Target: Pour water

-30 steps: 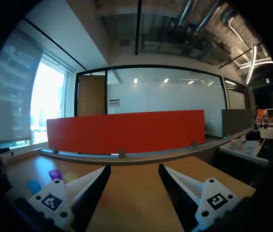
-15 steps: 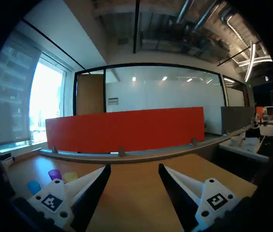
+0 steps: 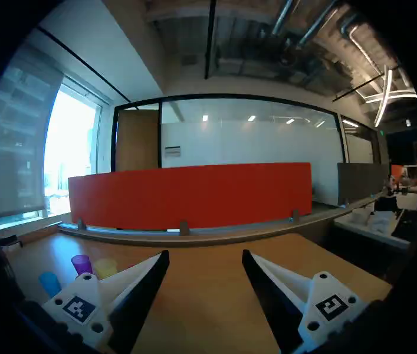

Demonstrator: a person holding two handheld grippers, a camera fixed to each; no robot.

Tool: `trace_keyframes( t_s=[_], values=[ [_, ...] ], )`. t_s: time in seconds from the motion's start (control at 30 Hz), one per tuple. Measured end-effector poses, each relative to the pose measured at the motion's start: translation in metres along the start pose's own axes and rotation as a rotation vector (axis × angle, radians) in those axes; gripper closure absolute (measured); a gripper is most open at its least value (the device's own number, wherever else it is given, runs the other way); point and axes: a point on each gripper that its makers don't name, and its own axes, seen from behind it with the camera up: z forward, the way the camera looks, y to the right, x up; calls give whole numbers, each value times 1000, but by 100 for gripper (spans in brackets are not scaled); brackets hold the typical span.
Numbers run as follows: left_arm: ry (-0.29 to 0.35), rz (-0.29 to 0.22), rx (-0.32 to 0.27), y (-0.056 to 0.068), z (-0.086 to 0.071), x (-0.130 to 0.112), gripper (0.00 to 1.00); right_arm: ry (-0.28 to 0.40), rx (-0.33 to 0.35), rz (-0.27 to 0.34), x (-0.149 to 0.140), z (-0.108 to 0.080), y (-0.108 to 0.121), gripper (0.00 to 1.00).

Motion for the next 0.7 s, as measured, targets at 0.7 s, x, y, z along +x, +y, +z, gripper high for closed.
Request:
trace_keyframes(
  t_s=[0.7],
  values=[
    [-18, 5, 4, 7, -1, -14, 9, 4, -4, 6, 1, 1, 2, 4]
  ],
)
